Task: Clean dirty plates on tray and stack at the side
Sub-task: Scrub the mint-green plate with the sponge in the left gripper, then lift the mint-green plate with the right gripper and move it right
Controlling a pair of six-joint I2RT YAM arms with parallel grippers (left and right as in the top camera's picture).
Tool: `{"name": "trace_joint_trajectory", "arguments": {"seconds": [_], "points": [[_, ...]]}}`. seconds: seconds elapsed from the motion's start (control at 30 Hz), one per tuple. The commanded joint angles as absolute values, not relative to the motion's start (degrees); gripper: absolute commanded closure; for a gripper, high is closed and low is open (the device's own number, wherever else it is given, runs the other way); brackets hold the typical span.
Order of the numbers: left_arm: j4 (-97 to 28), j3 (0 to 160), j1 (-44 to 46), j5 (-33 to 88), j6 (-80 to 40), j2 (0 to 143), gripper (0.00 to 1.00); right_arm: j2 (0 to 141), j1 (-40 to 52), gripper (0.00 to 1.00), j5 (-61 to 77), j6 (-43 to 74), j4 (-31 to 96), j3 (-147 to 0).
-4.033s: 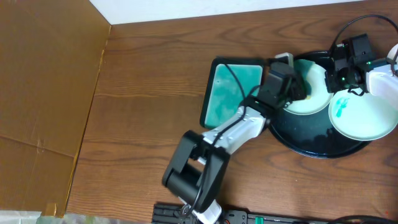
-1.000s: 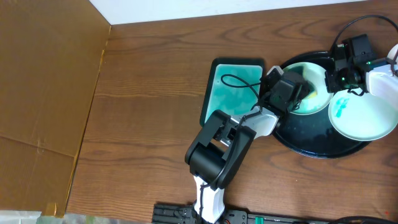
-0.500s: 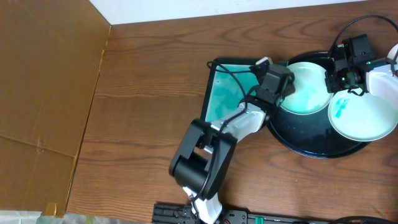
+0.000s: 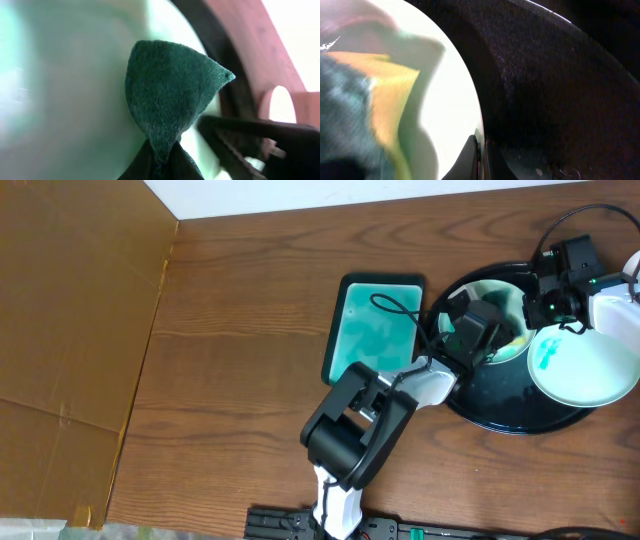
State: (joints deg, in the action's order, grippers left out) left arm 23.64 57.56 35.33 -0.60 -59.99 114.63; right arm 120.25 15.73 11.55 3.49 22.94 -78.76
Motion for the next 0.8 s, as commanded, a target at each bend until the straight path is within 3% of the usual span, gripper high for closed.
{"name": "trace_joint_trajectory", "arguments": {"seconds": [0.0, 0.13, 0.53, 0.67, 0.77], "points": [[21.37, 57.65, 32.71, -3.79, -58.39, 115.90, 0.93, 121.67, 16.19, 0.99, 8.60, 3.20, 24.77, -77.06], [17.02, 57.67, 28.25, -7.35, -45.15, 114.72, 0.93, 121.67, 16.19, 0.99, 8.60, 3.18, 24.71, -77.08], [8.78, 57.67, 25.63, -7.11, -40.23, 93.21, 0.93, 119.72, 16.36, 0.99, 8.38, 2.37, 24.40, -77.25], [0.23, 57.65, 22.26, -7.14, -35.57, 85.95, 0.93, 115.90, 17.15, 0.99, 6.72, -0.97, 23.64, -77.28], [-8.62, 57.65, 17.10, -7.14, -35.11, 82.11, 0.93, 111.81, 19.09, 0.99, -2.52, -4.64, 23.31, -77.28]]}}
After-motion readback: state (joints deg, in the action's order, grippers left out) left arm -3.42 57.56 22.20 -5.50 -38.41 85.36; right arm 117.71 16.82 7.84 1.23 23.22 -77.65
